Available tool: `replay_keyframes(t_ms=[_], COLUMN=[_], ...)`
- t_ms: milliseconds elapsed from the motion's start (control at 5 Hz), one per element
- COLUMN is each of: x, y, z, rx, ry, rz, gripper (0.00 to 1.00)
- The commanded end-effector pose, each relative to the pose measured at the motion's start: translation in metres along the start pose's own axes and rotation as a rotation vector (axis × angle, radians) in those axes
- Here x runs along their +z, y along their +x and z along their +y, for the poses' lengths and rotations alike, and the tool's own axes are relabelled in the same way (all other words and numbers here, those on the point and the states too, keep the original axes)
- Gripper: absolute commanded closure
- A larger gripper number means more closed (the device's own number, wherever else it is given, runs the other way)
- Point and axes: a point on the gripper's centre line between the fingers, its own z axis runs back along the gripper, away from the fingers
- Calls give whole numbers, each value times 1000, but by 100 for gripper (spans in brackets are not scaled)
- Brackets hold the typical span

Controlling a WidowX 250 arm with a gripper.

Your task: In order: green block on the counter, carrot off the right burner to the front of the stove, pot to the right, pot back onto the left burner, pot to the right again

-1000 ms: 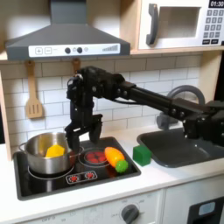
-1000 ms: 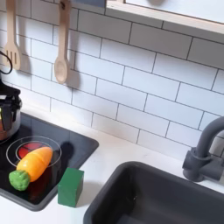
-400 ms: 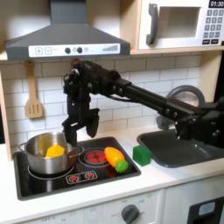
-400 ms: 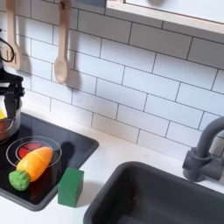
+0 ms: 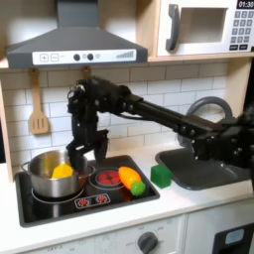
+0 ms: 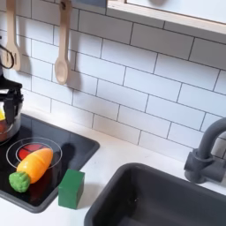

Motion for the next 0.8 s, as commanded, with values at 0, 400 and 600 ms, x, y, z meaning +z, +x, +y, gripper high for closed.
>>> replay_keyframes(t_ms=[0,400,600], x=[-3,-1,-2], y=[10,13,12], z=[14,17,17], rx=[20,27,27], ry=[6,8,8], rz=[-1,-12,-7], gripper=[0,0,0])
